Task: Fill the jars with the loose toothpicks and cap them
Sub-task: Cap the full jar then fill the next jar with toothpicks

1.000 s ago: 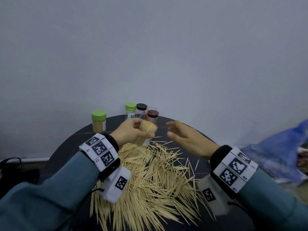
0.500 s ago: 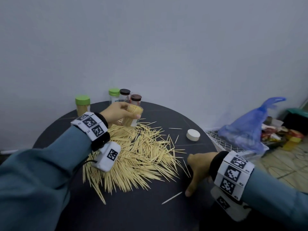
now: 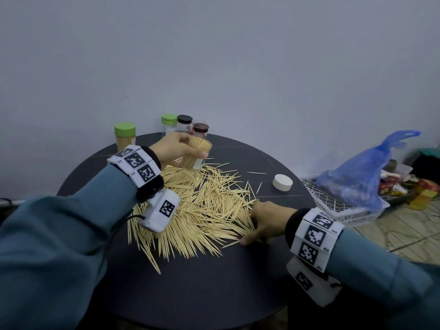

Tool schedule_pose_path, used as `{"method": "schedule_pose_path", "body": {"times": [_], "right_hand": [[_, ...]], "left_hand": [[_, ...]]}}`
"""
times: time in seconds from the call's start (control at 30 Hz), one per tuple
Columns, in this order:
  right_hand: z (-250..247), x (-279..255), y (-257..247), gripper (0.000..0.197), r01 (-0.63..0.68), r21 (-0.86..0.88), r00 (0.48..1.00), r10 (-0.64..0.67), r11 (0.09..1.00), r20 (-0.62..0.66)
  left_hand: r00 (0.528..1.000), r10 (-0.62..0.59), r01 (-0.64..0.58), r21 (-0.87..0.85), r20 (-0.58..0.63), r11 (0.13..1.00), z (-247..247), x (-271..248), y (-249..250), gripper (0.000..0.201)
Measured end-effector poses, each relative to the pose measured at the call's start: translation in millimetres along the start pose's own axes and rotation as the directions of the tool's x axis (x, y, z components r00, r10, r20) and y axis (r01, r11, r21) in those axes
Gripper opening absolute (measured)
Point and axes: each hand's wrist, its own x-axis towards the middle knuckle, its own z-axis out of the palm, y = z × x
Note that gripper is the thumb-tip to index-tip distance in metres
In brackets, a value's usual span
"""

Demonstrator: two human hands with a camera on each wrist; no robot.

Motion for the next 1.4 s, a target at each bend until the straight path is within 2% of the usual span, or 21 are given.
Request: {"method": "schedule_pose_path", "body": {"times": [0.23, 0.3, 0.37, 0.43, 0.5, 0.57, 0.63, 0.73, 0.97, 1.07, 1.17, 1.23, 1.3, 1.4], "right_hand": [[-15.6, 30.2, -11.7, 0.037, 0.036, -0.124, 0.995, -0.047, 0.992, -0.090], [-20.9, 35.4, -12.8, 0.034, 0.069, -0.093, 0.991, -0.079, 0.993, -0.110], [-27.7, 36.9, -8.0, 0.043, 0.083, -0.035, 0.983, -0.088, 0.996, -0.159], [-36.5, 35.3, 1.0, 0.055, 0.045, 0.020, 0.972, -0.039, 0.999, -0.232], [-45.0, 35.3, 14.7, 0.057, -0.016, 0.030, 0.961, 0.023, 0.999, -0.274], [-49.3, 37.2, 28.8, 0.070, -0.132, 0.016, 0.968, 0.132, 0.991, -0.214], [-47.9, 39.2, 37.8, 0.082, -0.229, 0.009, 0.970, 0.229, 0.973, -0.085], [-42.2, 43.2, 40.5, 0.068, -0.216, 0.051, 0.976, 0.216, 0.975, 0.012], [-38.1, 68.9, 21.3, 0.017, -0.060, 0.101, 0.997, 0.065, 0.993, -0.045], [-52.9, 72.1, 21.2, 0.026, -0.011, 0.053, 0.996, 0.015, 0.999, -0.083], [-72.1, 78.4, 31.3, 0.031, -0.027, 0.095, 0.990, 0.040, 0.995, -0.137], [-80.1, 86.6, 33.6, 0.031, -0.025, 0.082, 0.975, 0.043, 0.996, -0.219], [-83.1, 98.3, 32.9, 0.039, -0.063, -0.037, 0.960, 0.050, 0.997, -0.277], [-79.8, 112.8, 28.8, 0.046, -0.135, -0.219, 0.979, 0.096, 0.966, -0.181]], "left_hand": [[1.000, -0.012, 0.011, -0.017, -0.025, 1.000, -5.8, 7.7, -5.1, 0.042], [1.000, -0.013, 0.012, -0.025, -0.026, 1.000, -5.6, 10.1, -5.8, 0.043], [1.000, -0.012, 0.011, -0.029, -0.026, 1.000, -5.3, 11.6, -6.1, 0.044], [0.999, -0.012, 0.011, -0.035, -0.031, 0.999, -5.8, 12.6, -6.3, 0.045], [0.999, -0.015, 0.014, -0.041, -0.035, 0.999, -6.0, 13.5, -6.7, 0.046], [0.999, -0.016, 0.014, -0.042, -0.031, 0.999, -5.2, 14.4, -6.7, 0.047], [1.000, -0.019, 0.018, -0.038, -0.021, 0.999, -4.5, 14.5, -6.6, 0.046], [1.000, -0.025, 0.025, -0.037, -0.012, 0.999, -4.4, 14.0, -6.6, 0.047], [1.000, -0.024, 0.024, -0.044, -0.004, 0.999, -3.8, 12.9, -6.0, 0.045], [1.000, -0.022, 0.022, -0.036, -0.012, 0.999, -5.2, 13.7, -6.2, 0.046], [0.999, -0.027, 0.026, -0.037, -0.017, 0.999, -7.1, 15.0, -5.4, 0.047], [0.999, -0.031, 0.030, -0.041, -0.017, 0.999, -6.9, 16.2, -5.2, 0.046], [0.999, -0.032, 0.031, -0.038, -0.016, 0.999, -6.7, 17.9, -6.2, 0.046], [0.999, -0.035, 0.034, -0.026, -0.021, 0.999, -7.7, 20.5, -9.1, 0.046]]}}
